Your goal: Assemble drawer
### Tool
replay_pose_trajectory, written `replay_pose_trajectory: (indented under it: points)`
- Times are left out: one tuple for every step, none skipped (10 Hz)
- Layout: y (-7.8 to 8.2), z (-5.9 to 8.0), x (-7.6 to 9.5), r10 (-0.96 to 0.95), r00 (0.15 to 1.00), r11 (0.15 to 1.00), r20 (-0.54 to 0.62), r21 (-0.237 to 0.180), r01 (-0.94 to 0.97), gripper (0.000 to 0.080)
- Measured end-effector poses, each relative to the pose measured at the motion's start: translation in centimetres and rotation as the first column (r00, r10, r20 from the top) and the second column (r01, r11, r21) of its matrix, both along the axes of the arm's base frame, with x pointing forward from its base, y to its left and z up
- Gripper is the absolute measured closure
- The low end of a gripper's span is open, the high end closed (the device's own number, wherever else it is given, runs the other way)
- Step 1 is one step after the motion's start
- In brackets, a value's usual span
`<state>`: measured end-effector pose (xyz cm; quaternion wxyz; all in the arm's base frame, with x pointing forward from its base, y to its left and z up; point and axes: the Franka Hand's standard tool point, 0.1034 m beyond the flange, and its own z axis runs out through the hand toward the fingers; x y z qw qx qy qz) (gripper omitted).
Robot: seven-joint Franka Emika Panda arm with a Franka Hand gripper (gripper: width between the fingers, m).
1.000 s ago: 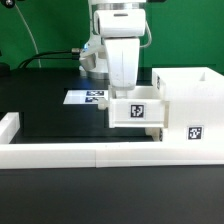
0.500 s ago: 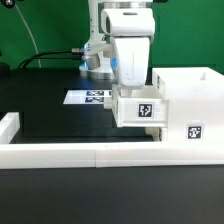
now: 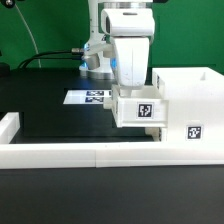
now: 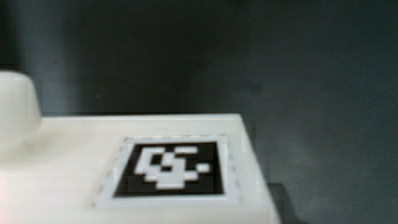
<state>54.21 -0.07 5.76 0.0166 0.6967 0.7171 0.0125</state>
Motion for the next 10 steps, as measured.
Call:
replay_pose_trajectory:
  points:
    - [0.02, 0.0, 0.0, -0.008, 1.0, 1.0, 0.0, -0.001, 0.008, 0.0756]
    - [0.02, 0.0, -0.02, -0.015, 1.0, 1.0, 0.0, -0.001, 0.015, 0.0756]
    - [0.0, -0.03, -0.08, -0.025, 1.0, 1.0, -0.003, -0.002, 0.025, 0.0756]
    - [0.0, -0.06, -0.09, -0.027, 1.0, 1.0, -0.004, -0.002, 0.027, 0.0755]
    - [-0.02, -0.12, -0.12, -0.027, 1.0, 1.0, -0.006, -0.002, 0.027, 0.0755]
    - [-0.07, -0.18, -0.13, -0.024, 1.0, 1.0, -0.005, -0.002, 0.024, 0.0755]
    - [-0.13, -0.27, -0.2, -0.023, 1.0, 1.0, 0.002, 0.001, 0.023, 0.0755]
    - [-0.14, -0.27, -0.2, -0.024, 1.0, 1.0, 0.001, 0.001, 0.024, 0.0755]
    - [-0.14, -0.27, -0.21, -0.024, 1.0, 1.0, 0.001, 0.001, 0.024, 0.0755]
    - [-0.08, -0.26, -0.2, -0.024, 1.0, 1.0, 0.001, 0.001, 0.024, 0.0755]
